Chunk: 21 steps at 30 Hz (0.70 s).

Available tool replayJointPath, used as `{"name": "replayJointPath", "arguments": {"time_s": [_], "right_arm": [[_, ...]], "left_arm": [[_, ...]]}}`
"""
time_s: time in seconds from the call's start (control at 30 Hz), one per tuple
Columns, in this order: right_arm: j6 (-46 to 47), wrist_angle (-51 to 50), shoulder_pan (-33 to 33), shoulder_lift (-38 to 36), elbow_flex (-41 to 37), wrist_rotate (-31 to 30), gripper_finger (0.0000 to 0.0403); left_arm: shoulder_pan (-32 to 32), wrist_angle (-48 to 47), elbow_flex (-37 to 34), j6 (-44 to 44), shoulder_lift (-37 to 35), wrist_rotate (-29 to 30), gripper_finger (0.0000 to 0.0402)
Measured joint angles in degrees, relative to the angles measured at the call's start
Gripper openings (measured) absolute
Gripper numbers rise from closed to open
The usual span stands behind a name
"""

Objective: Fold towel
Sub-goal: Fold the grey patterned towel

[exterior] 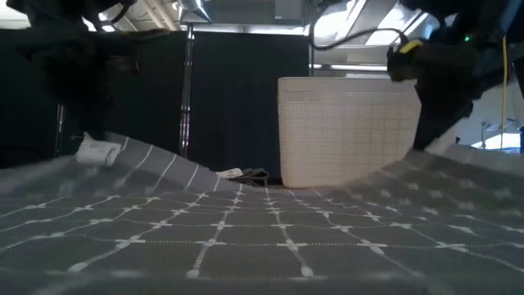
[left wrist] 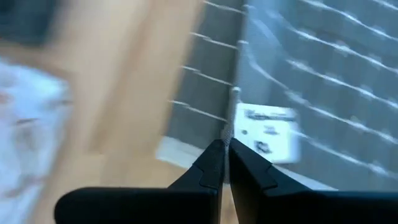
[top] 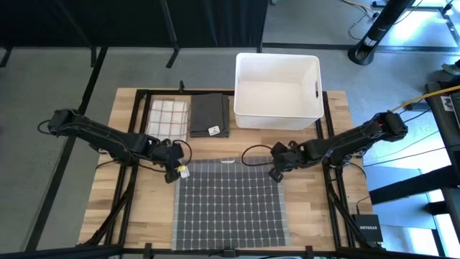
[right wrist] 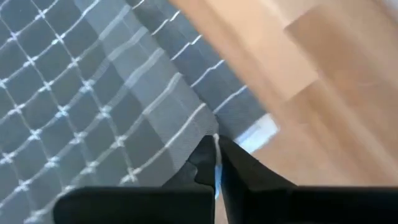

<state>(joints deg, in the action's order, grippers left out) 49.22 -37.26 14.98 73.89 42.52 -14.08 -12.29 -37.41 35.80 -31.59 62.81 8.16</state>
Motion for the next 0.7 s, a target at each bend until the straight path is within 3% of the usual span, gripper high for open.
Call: {"name": "replayJointPath", "arguments": {"time_s": [0.1,0.27,0.53,0.7], "right_arm": [[1.09,-1.81,1.59,-0.02,1.61,-4.95,0.0012],[2.12,-3.35,3.41,0.32,1.62,-11.06,0.0006],[3.08,-4.93,3.37,2.79,1.6,-19.42,0.0005],[2.94,-4.78,2.68,5.65,1.62,-21.67,0.0004]], "left_arm": [[-1.46,-3.23,1.69,-3.86,0.0,6.63,0.0013],[-3.47,-8.09,2.88,-8.7,-0.02,12.18,0.0013],[-3.44,-10.93,1.44,-11.52,-0.02,19.22,0.0013],[-1.69,-9.78,-0.67,-11.14,-0.02,21.48,0.0013]]}}
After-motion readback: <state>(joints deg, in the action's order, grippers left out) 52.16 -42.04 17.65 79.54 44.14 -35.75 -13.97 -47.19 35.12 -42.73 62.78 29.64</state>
